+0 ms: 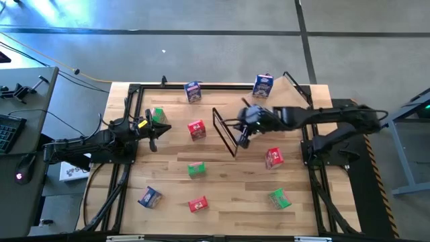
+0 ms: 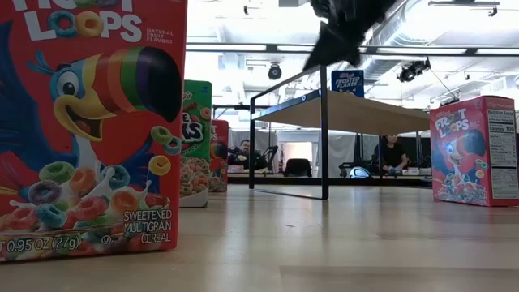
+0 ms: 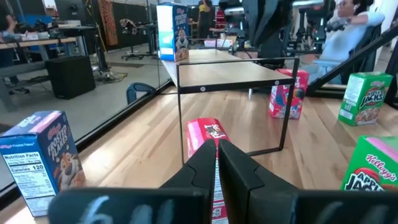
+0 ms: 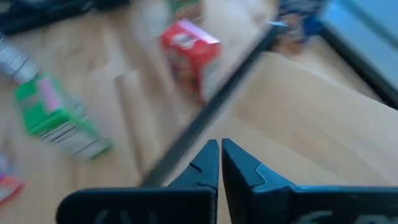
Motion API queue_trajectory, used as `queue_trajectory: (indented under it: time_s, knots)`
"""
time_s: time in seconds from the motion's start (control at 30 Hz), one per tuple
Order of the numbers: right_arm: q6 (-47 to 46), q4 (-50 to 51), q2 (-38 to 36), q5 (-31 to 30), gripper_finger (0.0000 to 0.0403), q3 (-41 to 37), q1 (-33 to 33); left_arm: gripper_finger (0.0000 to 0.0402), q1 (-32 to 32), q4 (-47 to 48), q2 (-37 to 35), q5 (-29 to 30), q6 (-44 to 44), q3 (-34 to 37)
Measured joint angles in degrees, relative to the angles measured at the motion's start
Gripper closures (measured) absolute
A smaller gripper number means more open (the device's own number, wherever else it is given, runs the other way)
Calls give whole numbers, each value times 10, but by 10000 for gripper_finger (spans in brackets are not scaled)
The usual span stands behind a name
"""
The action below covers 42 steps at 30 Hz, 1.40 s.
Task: Stack cereal on shelf
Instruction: Put the bottom right blue cereal box on the shelf
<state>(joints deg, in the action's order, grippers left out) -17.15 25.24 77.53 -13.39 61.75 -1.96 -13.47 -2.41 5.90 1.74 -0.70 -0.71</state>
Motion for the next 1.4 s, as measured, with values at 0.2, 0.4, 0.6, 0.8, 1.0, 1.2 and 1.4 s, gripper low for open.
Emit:
queue_trajectory:
  time_s: [0.2,0.4,0.6,0.8,1.0,1.2,1.4]
  knots:
    - [-100,-37,-93,-179,403,-111,25,390,0,-10,0,0,5,0]
    - [-163,26,-152,-235,403,-135,1,390,0,-14,0,0,5,0]
    - [-151,43,-160,-229,403,-135,-70,390,0,-13,0,0,5,0]
    - [-142,49,-160,-205,403,-135,-136,390,0,-13,0,0,5,0]
    - [-139,50,-160,-206,403,-135,-167,390,0,-13,0,0,5,0]
    - [-138,49,-160,-211,403,-135,-191,390,0,-13,0,0,5,0]
    - [-114,29,-160,-224,403,-135,-213,390,0,-13,0,0,5,0]
